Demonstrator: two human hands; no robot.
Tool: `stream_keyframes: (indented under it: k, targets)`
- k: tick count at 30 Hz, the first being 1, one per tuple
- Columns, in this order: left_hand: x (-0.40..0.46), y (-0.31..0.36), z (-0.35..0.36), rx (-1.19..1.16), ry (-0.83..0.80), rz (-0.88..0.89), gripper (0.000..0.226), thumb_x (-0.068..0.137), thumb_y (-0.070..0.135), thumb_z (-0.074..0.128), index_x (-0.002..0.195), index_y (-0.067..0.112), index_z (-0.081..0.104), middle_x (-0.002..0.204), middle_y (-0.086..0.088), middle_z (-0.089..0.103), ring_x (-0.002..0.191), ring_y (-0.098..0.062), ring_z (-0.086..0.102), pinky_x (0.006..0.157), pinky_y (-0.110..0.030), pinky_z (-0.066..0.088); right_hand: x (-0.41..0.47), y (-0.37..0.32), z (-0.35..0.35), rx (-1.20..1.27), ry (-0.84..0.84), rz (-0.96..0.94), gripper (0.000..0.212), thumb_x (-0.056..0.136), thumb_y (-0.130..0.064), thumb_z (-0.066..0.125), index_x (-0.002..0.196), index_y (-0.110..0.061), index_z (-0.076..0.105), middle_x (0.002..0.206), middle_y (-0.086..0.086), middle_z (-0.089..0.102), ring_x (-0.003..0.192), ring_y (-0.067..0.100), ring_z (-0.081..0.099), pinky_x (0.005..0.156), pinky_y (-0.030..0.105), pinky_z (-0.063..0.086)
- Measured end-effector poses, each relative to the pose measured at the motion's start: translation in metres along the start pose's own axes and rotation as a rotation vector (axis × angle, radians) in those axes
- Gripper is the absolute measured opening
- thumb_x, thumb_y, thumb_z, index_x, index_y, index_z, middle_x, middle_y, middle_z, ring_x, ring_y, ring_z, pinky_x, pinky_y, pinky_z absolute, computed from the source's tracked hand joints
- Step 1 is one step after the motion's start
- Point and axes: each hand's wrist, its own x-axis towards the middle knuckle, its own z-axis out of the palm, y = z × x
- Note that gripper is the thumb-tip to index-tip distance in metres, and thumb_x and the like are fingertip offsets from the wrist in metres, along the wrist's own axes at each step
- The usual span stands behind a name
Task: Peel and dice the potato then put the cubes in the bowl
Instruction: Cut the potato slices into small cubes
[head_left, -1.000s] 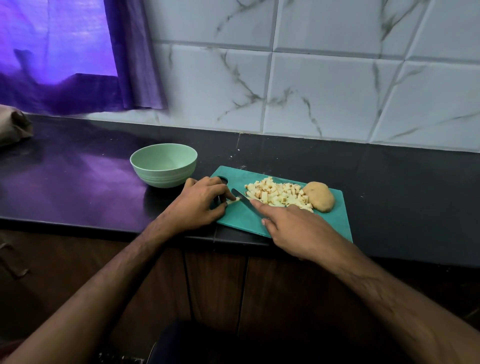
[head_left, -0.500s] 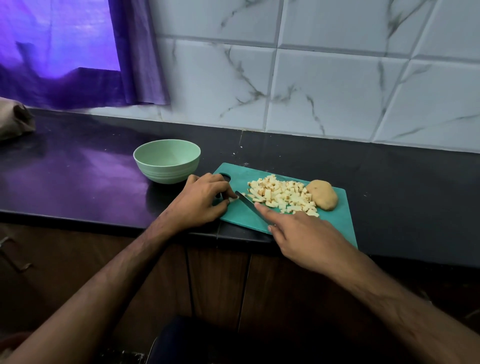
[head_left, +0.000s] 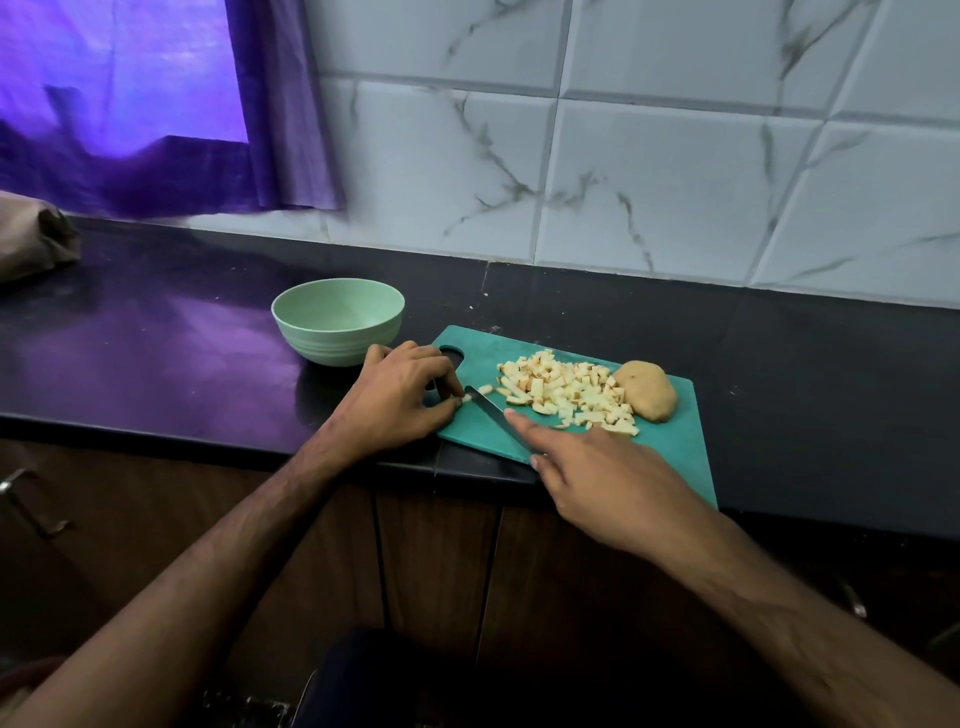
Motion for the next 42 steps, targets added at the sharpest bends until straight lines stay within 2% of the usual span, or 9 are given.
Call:
stream_keyframes:
  k: [5,18,20,22,24,28,32,36,42]
  targets:
    - [-0.001,0.001,-0.001,0.022,0.027,-0.010,0.016,0.087,0.052,0.067,0.090,0.036,0.068,0.088,0.019,0.057,0.090,-0.003,0.050,0.079,-0.035,0.031,0.020,-0.001,-0.004,0.009,-0.019,0.009,0.051,0.111,-0.038,0.030,0.159,-0.049,0.015,0.077,-0.008,0.046,0.067,0.006,0.046,0.053,0.028,0.031]
    - [0.000,-0.002,0.000,0.035,0.034,-0.034,0.014,0.086,0.048,0.073,0.085,0.035,0.068,0.085,0.021,0.052,0.088,-0.001,0.046,0.076,-0.035,0.027,0.006,0.000,0.002,-0.052,0.018,-0.060,0.053,0.111,-0.038,0.029,0.159,-0.047,0.009,0.071,-0.010,0.045,0.061,0.006,0.042,0.052,0.024,0.029]
    - [-0.001,-0.003,0.000,0.031,0.034,-0.038,0.013,0.086,0.048,0.073,0.085,0.036,0.068,0.084,0.022,0.052,0.089,-0.001,0.047,0.076,-0.035,0.028,0.017,-0.001,0.004,-0.039,0.010,-0.058,0.053,0.111,-0.038,0.030,0.159,-0.049,0.012,0.074,-0.009,0.049,0.060,0.006,0.046,0.051,0.025,0.034]
    - [-0.002,-0.002,0.000,0.041,0.032,-0.031,0.013,0.086,0.047,0.072,0.085,0.036,0.066,0.086,0.020,0.054,0.090,-0.003,0.048,0.077,-0.035,0.028,0.026,0.005,0.002,0.107,-0.044,-0.042,0.051,0.110,-0.038,0.034,0.156,-0.054,0.018,0.076,-0.007,0.056,0.054,0.007,0.054,0.052,0.027,0.047]
    - [-0.002,-0.001,0.000,0.053,0.025,-0.022,0.013,0.088,0.047,0.070,0.086,0.035,0.065,0.088,0.019,0.055,0.090,-0.004,0.048,0.076,-0.035,0.026,0.030,0.018,-0.002,0.392,-0.072,-0.026,0.050,0.110,-0.036,0.039,0.153,-0.057,0.024,0.070,-0.002,0.059,0.044,0.009,0.053,0.045,0.024,0.048]
    - [0.001,-0.002,0.002,0.054,0.033,0.005,0.012,0.093,0.046,0.064,0.092,0.034,0.064,0.091,0.019,0.053,0.091,-0.005,0.048,0.075,-0.034,0.022,0.027,0.051,-0.005,0.829,0.130,0.019,0.050,0.109,-0.028,0.044,0.150,-0.056,0.035,0.056,0.004,0.050,0.035,0.012,0.042,0.036,0.024,0.038]
    - [0.010,0.002,0.004,-0.048,0.019,0.037,0.011,0.096,0.045,0.057,0.101,0.039,0.064,0.098,0.023,0.051,0.096,-0.001,0.048,0.080,-0.035,0.026,0.026,0.069,0.006,1.162,0.321,0.101,0.048,0.109,-0.024,0.044,0.148,-0.053,0.043,0.056,0.006,0.045,0.034,0.016,0.034,0.034,0.019,0.031]
    - [0.029,0.019,0.008,0.008,-0.068,0.145,0.015,0.097,0.042,0.062,0.111,0.039,0.067,0.108,0.020,0.056,0.106,-0.003,0.048,0.083,-0.034,0.023,0.027,0.074,0.014,1.306,0.390,0.107,0.048,0.109,-0.021,0.043,0.147,-0.051,0.045,0.056,0.007,0.043,0.032,0.015,0.032,0.031,0.017,0.028]
    - [0.064,0.033,0.008,0.230,-0.137,0.289,0.012,0.093,0.036,0.069,0.105,0.034,0.070,0.108,0.011,0.062,0.106,-0.016,0.056,0.084,-0.035,0.022,0.030,0.076,0.020,1.298,0.341,0.078,0.047,0.109,-0.024,0.044,0.148,-0.051,0.043,0.057,0.005,0.046,0.033,0.014,0.033,0.031,0.019,0.031]
